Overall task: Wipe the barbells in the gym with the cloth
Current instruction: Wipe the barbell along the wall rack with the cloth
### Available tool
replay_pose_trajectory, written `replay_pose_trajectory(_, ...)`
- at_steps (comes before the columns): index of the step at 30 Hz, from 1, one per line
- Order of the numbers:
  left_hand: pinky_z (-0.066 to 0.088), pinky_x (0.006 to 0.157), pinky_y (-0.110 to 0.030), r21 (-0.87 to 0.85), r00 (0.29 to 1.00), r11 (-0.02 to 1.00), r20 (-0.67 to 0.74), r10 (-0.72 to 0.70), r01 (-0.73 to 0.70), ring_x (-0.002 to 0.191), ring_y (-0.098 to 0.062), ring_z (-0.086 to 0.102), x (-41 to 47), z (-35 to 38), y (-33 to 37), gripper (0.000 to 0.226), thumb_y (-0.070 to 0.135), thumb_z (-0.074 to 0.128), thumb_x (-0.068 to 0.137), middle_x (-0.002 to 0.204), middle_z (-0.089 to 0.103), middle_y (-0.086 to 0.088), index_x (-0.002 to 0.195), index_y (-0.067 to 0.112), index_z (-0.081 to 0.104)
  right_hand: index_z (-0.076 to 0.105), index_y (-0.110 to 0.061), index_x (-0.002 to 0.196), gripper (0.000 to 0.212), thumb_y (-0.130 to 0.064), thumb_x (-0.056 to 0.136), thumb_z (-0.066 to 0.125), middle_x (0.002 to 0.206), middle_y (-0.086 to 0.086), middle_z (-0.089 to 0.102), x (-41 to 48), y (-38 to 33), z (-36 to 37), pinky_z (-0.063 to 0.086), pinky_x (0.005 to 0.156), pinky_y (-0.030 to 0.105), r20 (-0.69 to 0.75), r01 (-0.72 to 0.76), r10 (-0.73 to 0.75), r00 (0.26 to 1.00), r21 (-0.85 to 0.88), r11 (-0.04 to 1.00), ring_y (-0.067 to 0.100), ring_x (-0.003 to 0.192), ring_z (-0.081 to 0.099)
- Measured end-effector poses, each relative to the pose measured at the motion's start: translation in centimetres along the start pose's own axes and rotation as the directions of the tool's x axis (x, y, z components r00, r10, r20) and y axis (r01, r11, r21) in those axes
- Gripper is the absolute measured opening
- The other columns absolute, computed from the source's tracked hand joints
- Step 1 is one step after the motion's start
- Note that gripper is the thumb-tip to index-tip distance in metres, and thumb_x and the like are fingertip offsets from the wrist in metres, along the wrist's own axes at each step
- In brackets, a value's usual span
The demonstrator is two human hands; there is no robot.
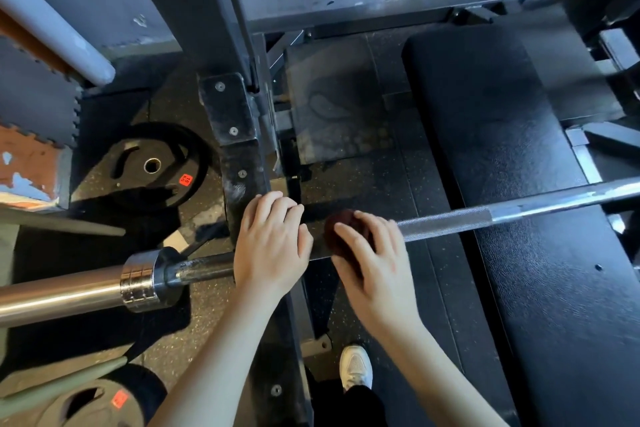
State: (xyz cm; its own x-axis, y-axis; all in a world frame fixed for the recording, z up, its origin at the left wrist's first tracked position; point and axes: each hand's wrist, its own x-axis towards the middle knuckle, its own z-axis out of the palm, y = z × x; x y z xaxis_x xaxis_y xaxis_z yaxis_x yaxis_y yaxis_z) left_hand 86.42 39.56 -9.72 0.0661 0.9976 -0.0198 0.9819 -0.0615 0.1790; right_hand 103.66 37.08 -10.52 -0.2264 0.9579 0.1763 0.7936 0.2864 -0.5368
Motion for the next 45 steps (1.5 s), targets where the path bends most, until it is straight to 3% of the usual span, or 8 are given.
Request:
replay_pose_trajectory(4, 0.038, 0.107, -0.047, -0.004, 1.000, 1.000, 0.004, -0.011, 0.011, 0.117, -0.025, 0.054, 0.3, 0.0, 0.0, 0.050, 0.028, 0.029, 0.091, 0.107, 0.068, -0.002, 0.107, 0.009, 0.073, 0.066, -0.005, 0.110, 0.031, -0.024, 0.090, 0.051, 0.112, 0.016, 0.061, 1.4, 3.2, -1.7, 0.031, 0.111, 0.046, -0.022, 0.093, -0.096, 0.995, -0.106, 0.990, 0.030, 0.106, 0.052)
replay_pose_trajectory(9, 0.037, 0.108, -0.049, 0.020, 1.000, 1.000, 0.002, -0.014, 0.014, 0.116, -0.026, 0.054, 0.3, 0.1, 0.0, 0.050, 0.028, 0.029, 0.091, 0.107, 0.068, -0.003, 0.107, 0.010, 0.073, 0.066, -0.004, 0.105, 0.027, -0.019, 0.087, 0.052, 0.116, 0.013, 0.057, 1.1, 1.7, -1.1, 0.039, 0.096, 0.036, -0.223, -0.194, 0.187, 0.957, -0.006, 0.981, 0.028, 0.109, 0.048)
replay_pose_trajectory(15, 0.038, 0.108, -0.048, 0.021, 0.999, 1.000, 0.036, -0.002, 0.002, 0.117, -0.025, 0.054, 0.1, 0.1, 0.1, 0.051, 0.029, 0.029, 0.092, 0.107, 0.068, -0.002, 0.107, 0.011, 0.073, 0.066, -0.003, 0.105, 0.027, -0.019, 0.086, 0.054, 0.114, 0.016, 0.061, 1.0, 2.4, -1.7, 0.046, 0.089, 0.043, -0.032, 0.092, -0.096, 0.995, -0.111, 0.990, 0.033, 0.101, 0.056)
replay_pose_trajectory(21, 0.035, 0.111, -0.051, 0.048, 0.998, 0.999, 0.054, 0.009, -0.012, 0.115, -0.024, 0.057, 0.3, 0.3, 0.0, 0.053, 0.032, 0.026, 0.094, 0.105, 0.070, 0.000, 0.105, 0.014, 0.074, 0.064, -0.003, 0.095, 0.024, -0.021, 0.088, 0.051, 0.112, 0.015, 0.059, 1.9, 3.5, -2.2, 0.033, 0.090, 0.030, -0.309, -0.270, 0.251, 0.917, -0.020, 0.963, 0.028, 0.105, 0.046)
replay_pose_trajectory(27, 0.014, 0.120, -0.039, -0.084, 0.982, 0.996, 0.189, 0.026, -0.010, 0.132, -0.013, 0.040, 2.2, 0.5, 4.1, 0.064, 0.042, 0.011, 0.100, 0.123, 0.062, 0.009, 0.116, 0.020, 0.069, 0.064, -0.004, 0.091, 0.025, -0.027, 0.088, 0.054, 0.104, 0.015, 0.061, 1.8, 5.5, -3.7, 0.041, 0.081, 0.040, -0.136, 0.048, -0.078, 0.988, -0.206, 0.977, 0.032, 0.093, 0.052)
replay_pose_trajectory(32, 0.023, 0.117, -0.038, -0.075, 0.983, 0.997, 0.181, -0.017, 0.031, 0.120, -0.016, 0.052, 2.2, 1.2, 4.4, 0.068, 0.044, 0.016, 0.097, 0.106, 0.072, 0.005, 0.092, 0.015, 0.078, 0.060, -0.002, 0.086, 0.026, -0.026, 0.087, 0.051, 0.101, 0.018, 0.061, 3.9, 8.8, -5.3, 0.039, 0.087, 0.045, -0.385, -0.384, 0.311, 0.869, -0.129, 0.914, 0.036, 0.094, 0.050)
replay_pose_trajectory(39, 0.033, 0.110, -0.042, -0.049, 0.989, 0.998, 0.144, -0.022, 0.030, 0.107, -0.018, 0.060, 2.2, 1.1, 4.7, 0.072, 0.044, 0.015, 0.097, 0.094, 0.074, 0.004, 0.083, 0.014, 0.079, 0.067, -0.009, 0.101, 0.030, -0.030, 0.093, 0.048, 0.100, 0.009, 0.065, 3.3, 7.4, -4.3, 0.047, 0.083, 0.042, -0.069, -0.002, -0.011, 0.998, -0.188, 0.982, 0.032, 0.088, 0.059)
replay_pose_trajectory(45, 0.042, 0.103, -0.044, -0.018, 0.995, 1.000, 0.102, -0.004, 0.006, 0.094, -0.021, 0.065, 1.8, 1.1, 4.9, 0.064, 0.040, 0.025, 0.097, 0.084, 0.074, 0.000, 0.073, 0.013, 0.078, 0.067, -0.008, 0.094, 0.029, -0.027, 0.091, 0.046, 0.099, 0.014, 0.064, 3.4, 10.3, -6.0, 0.038, 0.086, 0.043, -0.313, -0.345, 0.282, 0.907, -0.168, 0.923, 0.037, 0.090, 0.056)
